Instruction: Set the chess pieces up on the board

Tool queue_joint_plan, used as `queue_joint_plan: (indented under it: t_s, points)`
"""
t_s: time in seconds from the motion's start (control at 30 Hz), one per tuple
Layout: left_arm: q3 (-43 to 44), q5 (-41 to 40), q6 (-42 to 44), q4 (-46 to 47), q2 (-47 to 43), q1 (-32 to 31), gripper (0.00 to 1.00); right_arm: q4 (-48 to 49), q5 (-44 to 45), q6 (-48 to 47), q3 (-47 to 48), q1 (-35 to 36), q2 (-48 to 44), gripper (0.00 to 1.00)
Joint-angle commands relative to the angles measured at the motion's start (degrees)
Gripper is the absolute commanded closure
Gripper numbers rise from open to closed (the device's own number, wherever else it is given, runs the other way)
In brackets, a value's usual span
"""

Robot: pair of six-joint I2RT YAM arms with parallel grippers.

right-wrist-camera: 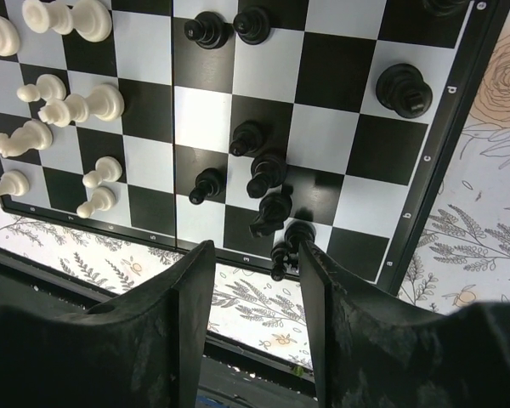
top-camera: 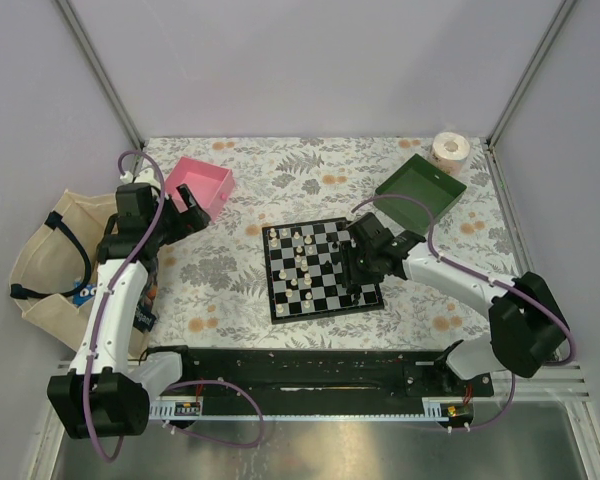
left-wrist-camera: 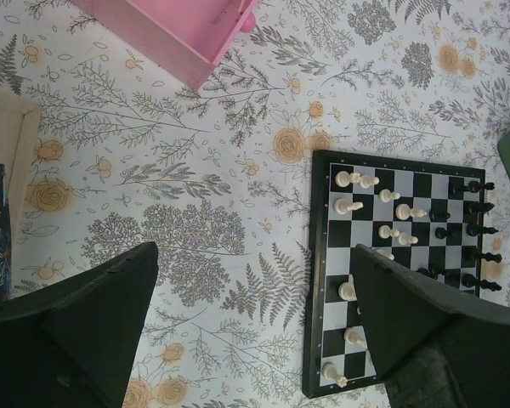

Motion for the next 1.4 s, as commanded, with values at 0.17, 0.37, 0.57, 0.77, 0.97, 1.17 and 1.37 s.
queue_joint_plan:
  t_s: [0.17,0.37,0.57,0.77,0.97,1.17,1.37]
  points:
    - [0.6,1.8,0.6,1.6,0.5,0.4,0.01,2.1,-1.1,-1.4,2.0,0.7,4.4,0.49]
    - [0.7,1.8,0.5,1.6,0.5,0.4,0.01,1.9,-1.4,-1.7,2.2,0.9,5.4,0.5]
    - [0.7,1.8,0.4,1.6,0.5,0.4,0.01,1.6,-1.4,-1.7,2.6,1.1,6.3,0.52]
    - [0.7,2.1,0.4,1.6,0.3,0.4,0.01,1.0,-0.2,-1.7,3.4,1.1,7.7,0.59]
    - [0.7,2.1,0.4,1.6,0.2,0.4,0.01,0.6,0.0,-1.8,3.5,1.1,6.9,0.68]
    - [0.7,2.2,0.4,1.7,0.2,0.4,0.01,-0.2,0.7,-1.5,4.0,1.2,5.1,0.72]
    - [0.7,2.2,0.4,1.6,0.2,0.4,0.01,-1.5,2.7,-1.7,5.0,1.1,2.9,0.73]
